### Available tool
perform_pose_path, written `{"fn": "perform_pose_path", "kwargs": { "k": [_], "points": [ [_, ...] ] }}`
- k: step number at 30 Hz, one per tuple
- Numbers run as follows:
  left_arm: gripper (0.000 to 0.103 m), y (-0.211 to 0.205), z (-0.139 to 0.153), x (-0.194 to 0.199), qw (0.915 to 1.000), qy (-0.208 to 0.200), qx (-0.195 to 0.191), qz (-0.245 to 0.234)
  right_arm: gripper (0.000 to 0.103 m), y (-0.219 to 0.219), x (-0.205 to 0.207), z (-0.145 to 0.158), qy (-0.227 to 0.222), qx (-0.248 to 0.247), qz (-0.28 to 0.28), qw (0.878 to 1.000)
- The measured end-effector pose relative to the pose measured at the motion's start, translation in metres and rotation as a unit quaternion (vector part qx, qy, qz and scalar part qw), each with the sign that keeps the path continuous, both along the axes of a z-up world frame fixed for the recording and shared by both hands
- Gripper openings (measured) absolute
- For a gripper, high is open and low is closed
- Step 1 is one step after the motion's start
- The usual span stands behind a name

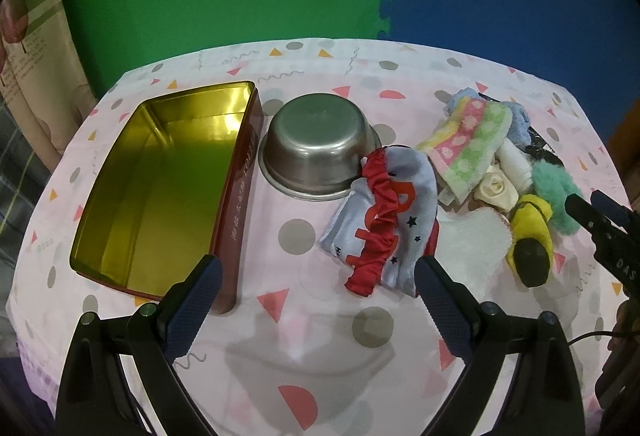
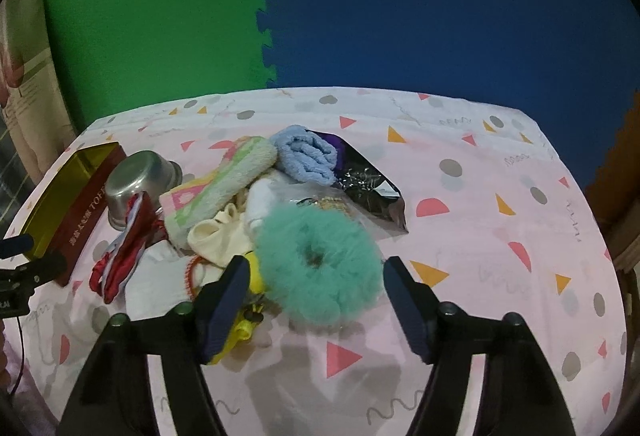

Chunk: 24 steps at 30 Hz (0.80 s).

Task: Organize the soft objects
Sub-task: 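Grasp the green fluffy scrunchie with the right tool and lift it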

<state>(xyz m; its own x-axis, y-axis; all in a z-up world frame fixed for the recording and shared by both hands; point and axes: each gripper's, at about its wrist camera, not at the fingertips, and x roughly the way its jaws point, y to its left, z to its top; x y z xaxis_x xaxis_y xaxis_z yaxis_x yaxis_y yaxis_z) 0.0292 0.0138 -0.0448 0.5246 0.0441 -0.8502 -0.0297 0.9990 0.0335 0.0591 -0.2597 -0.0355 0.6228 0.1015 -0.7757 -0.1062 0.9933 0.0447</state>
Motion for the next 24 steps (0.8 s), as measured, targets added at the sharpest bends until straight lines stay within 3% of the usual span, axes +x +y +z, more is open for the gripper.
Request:
{"fn": "perform_pose_path", "kwargs": {
  "k": [10, 11, 13, 18, 24],
  "points": [
    [0.096, -0.001, -0.007, 0.009, 1.0, 0.005, 0.003, -0.001, 0.068, -0.006, 0.022, -0.021, 0.019, 0.001, -0.005, 1.0],
    [0.096, -0.001, -0.008, 0.01, 1.0, 0.006, 0.003, 0.0, 0.063, -0.007, 0.023, -0.023, 0.023, 0.002, -0.004, 1.0],
    [0.096, -0.002, -0.01, 0.012, 1.0, 0.007, 0.005, -0.001, 0.038, -0.008, 0.026, -0.028, 0.032, 0.01, 0.001, 0.999],
    [0.096, -0.004, -0.013, 0.015, 0.9999, 0.009, 0.011, -0.002, 0.021, -0.008, 0.022, -0.03, 0.029, 0.007, 0.008, 1.0],
    [0.096, -0.006, -0.015, 0.016, 0.9999, 0.006, 0.01, -0.008, 0.018, -0.016, 0.011, -0.022, 0.011, 0.004, 0.007, 1.0]
  ]
}}
